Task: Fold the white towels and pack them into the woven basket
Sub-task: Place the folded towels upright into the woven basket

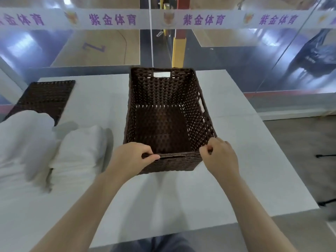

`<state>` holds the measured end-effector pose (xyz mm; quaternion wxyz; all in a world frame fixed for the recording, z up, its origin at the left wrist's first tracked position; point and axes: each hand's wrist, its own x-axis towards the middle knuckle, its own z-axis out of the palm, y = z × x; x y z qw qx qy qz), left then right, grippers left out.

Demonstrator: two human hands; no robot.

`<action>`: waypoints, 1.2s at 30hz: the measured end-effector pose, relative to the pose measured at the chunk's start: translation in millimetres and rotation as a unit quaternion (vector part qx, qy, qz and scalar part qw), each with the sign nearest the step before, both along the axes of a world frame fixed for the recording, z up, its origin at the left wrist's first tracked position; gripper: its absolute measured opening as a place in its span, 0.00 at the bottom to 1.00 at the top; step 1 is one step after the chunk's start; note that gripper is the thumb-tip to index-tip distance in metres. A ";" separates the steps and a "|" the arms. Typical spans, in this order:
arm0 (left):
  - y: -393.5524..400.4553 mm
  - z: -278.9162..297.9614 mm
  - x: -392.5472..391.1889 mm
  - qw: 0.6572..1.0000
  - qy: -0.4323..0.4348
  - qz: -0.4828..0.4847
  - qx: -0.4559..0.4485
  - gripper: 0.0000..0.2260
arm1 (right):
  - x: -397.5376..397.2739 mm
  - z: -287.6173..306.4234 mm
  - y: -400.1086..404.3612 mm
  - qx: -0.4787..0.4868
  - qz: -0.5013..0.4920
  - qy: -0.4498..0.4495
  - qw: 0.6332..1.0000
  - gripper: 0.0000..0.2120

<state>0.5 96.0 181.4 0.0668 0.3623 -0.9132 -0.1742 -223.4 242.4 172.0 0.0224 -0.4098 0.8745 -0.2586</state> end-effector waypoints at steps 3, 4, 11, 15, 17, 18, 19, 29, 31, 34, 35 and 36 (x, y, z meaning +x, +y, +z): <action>19.6 3.5 4.8 0.999 -0.028 -0.014 0.019 0.15 | 5.8 2.1 19.8 0.030 0.003 0.027 0.999 0.15; 24.7 3.7 6.7 0.999 -0.032 -0.023 0.024 0.16 | 7.0 3.3 25.5 0.044 0.005 0.032 0.998 0.16; 35.9 0.2 15.6 0.997 -0.030 -0.068 0.016 0.22 | 15.7 8.4 40.8 0.085 -0.006 0.072 0.994 0.14; 33.7 1.8 20.2 0.996 -0.005 -0.084 0.022 0.23 | 24.2 10.3 30.4 0.059 -0.012 0.118 0.991 0.07; 33.5 4.1 22.3 0.994 0.021 -0.098 0.040 0.20 | 29.6 11.8 20.3 0.047 0.005 0.120 0.992 0.03; 32.5 4.8 23.6 0.993 0.044 -0.102 0.048 0.18 | 33.4 13.3 13.8 0.041 0.015 0.114 0.992 0.02; 30.6 4.5 25.7 0.991 0.070 -0.107 0.046 0.15 | 38.0 15.4 6.8 0.033 0.025 0.105 0.994 0.03; -36.6 -4.9 108.5 0.989 0.144 -0.019 0.005 0.16 | 134.3 38.8 -90.9 -0.056 0.179 0.009 0.982 0.13; -57.0 -4.3 137.3 0.990 0.140 0.015 -0.001 0.17 | 164.0 39.7 -114.9 -0.060 0.217 -0.015 0.974 0.13; -89.4 -4.6 184.1 0.989 0.129 0.077 -0.007 0.20 | 214.1 36.2 -148.3 -0.056 0.274 -0.090 0.956 0.14; -101.1 -4.4 200.6 0.988 0.122 0.099 -0.007 0.21 | 232.4 33.0 -159.3 -0.042 0.285 -0.128 0.949 0.14; -112.4 -3.1 216.2 0.986 0.117 0.119 -0.007 0.22 | 249.8 28.6 -169.3 -0.023 0.294 -0.163 0.941 0.14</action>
